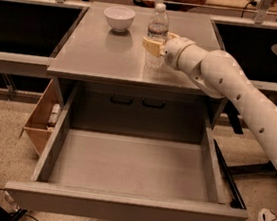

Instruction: Place water bottle into top drawer

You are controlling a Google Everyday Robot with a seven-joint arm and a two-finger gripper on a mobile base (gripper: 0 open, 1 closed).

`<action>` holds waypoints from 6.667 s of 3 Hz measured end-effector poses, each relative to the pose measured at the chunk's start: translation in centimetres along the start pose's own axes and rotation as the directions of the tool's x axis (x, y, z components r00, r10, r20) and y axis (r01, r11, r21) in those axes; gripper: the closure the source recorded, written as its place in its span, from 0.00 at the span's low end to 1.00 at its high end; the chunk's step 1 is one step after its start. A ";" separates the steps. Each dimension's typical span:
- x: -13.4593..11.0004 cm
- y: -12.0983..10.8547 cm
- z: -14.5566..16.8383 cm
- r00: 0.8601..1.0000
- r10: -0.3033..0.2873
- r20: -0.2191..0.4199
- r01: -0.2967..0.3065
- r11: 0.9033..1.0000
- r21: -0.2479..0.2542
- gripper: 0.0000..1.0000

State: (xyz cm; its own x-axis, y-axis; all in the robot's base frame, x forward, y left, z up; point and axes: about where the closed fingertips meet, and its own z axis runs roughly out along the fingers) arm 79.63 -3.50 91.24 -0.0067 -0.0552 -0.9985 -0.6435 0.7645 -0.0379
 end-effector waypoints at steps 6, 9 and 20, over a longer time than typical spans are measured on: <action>-4.4 13.0 -10.8 0.998 -0.069 -0.011 0.069 0.996 -0.060 1.00; 4.8 20.2 -18.1 0.991 -0.056 -0.119 0.048 0.996 -0.072 1.00; 22.4 24.4 -6.1 0.988 0.023 -0.152 -0.080 0.921 -0.382 0.61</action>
Offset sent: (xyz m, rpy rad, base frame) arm 0.0021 -0.0001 0.0020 0.0033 -0.0035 0.0004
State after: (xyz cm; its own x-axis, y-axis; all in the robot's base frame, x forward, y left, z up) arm 59.12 10.06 68.19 -0.1379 -0.1347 -0.9812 -0.8842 0.4632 0.0606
